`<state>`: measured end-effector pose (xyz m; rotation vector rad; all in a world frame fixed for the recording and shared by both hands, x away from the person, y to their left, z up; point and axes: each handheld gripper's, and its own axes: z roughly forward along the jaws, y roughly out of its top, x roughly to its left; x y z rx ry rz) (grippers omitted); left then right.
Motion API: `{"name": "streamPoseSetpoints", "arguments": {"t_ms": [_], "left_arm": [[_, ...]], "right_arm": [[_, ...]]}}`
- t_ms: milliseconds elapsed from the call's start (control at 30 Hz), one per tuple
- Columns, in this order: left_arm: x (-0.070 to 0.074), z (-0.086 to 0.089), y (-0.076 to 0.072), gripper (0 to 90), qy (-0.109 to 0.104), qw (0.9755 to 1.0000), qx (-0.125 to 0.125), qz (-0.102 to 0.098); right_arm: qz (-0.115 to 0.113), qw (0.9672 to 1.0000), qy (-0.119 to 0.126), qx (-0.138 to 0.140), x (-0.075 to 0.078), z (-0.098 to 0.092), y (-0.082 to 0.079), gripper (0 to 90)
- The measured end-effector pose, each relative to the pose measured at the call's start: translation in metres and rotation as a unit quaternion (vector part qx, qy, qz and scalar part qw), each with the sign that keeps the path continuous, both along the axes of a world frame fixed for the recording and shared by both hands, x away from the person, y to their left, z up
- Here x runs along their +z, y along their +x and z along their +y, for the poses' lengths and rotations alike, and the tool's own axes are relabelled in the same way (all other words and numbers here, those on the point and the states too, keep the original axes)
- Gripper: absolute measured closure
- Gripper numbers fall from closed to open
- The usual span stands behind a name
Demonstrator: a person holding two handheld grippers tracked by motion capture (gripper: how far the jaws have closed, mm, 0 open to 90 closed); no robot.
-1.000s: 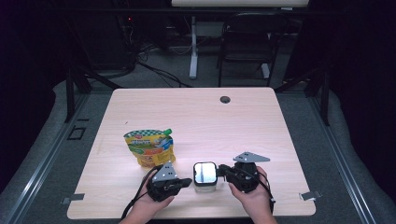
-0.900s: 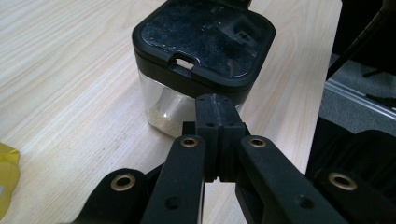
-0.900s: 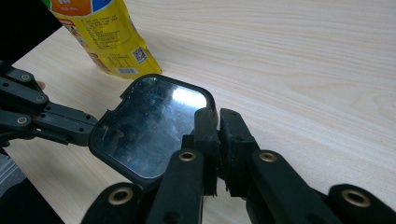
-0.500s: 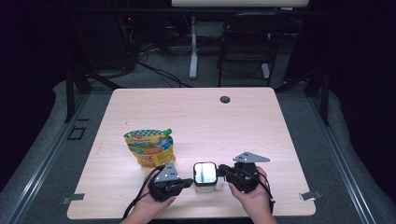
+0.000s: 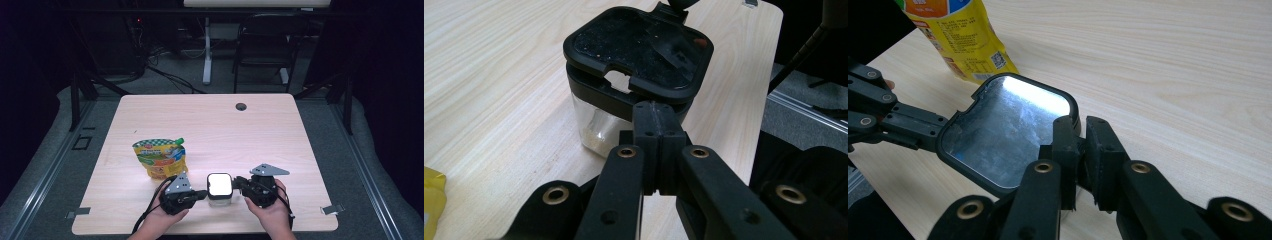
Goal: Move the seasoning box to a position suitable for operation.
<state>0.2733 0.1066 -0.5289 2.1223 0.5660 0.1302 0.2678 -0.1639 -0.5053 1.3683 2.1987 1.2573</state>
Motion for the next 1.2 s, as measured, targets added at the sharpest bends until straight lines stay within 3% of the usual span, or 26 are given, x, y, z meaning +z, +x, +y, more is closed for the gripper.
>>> {"name": "streamPoseSetpoints", "arguments": {"t_ms": [433, 833, 1100, 1200], "left_arm": [[0.008, -0.002, 0.001, 90.0, -0.01, 0.9999, -0.005, -0.005], [0.016, -0.006, 0.004, 90.0, -0.015, 0.9998, -0.008, -0.011], [0.019, -0.008, 0.005, 90.0, -0.013, 0.9998, -0.009, -0.014], [0.018, -0.009, 0.005, 90.0, -0.014, 0.9998, -0.008, -0.013]], "right_arm": [[-0.013, 0.9996, -0.021, 0.01, 0.005, -0.001, -0.015, 76.4], [-0.033, 0.9978, -0.036, 0.044, 0.005, 0.007, -0.03, 65.1], [-0.053, 0.9931, -0.078, 0.069, 0.0, 0.015, -0.033, 53.4], [-0.061, 0.9919, -0.083, 0.074, 0.0, 0.018, -0.034, 50.9]]}}
